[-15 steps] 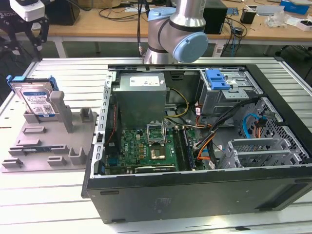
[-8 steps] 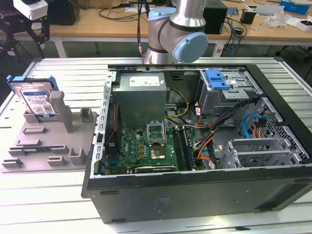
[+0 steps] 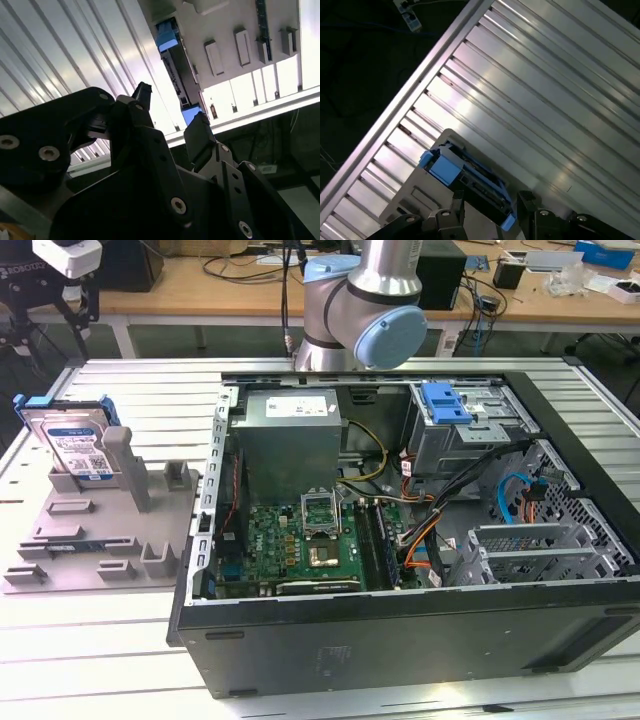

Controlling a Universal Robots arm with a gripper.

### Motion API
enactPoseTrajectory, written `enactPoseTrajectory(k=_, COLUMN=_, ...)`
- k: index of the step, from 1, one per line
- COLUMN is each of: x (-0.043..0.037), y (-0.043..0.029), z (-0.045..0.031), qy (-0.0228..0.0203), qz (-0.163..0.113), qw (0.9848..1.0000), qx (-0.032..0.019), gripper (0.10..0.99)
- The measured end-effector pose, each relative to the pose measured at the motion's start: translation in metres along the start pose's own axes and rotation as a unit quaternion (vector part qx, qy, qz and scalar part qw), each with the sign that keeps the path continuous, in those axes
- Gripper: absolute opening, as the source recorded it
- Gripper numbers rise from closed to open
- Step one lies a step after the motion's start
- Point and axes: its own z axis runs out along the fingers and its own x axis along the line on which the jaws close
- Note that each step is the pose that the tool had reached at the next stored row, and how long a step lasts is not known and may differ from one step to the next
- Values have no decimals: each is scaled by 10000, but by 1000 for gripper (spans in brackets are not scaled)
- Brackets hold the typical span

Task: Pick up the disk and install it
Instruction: 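Pick up the disk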

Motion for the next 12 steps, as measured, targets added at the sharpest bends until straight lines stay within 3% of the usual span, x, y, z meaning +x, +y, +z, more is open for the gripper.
enactPoseTrajectory(k=3, x=0, y=0, z=1, qy=14, qz=-307, qw=9995, qx=4, gripper=541)
enactPoseTrajectory(k=6, x=0, y=0, z=1, qy=30, qz=-626, qw=9980, qx=7, gripper=541)
enactPoseTrajectory(k=9, x=0, y=0, z=4, qy=55, qz=-1089, qw=9940, qx=17, gripper=541)
enactPoseTrajectory(k=12, x=0, y=0, z=6, qy=72, qz=-1367, qw=9906, qx=23, gripper=541)
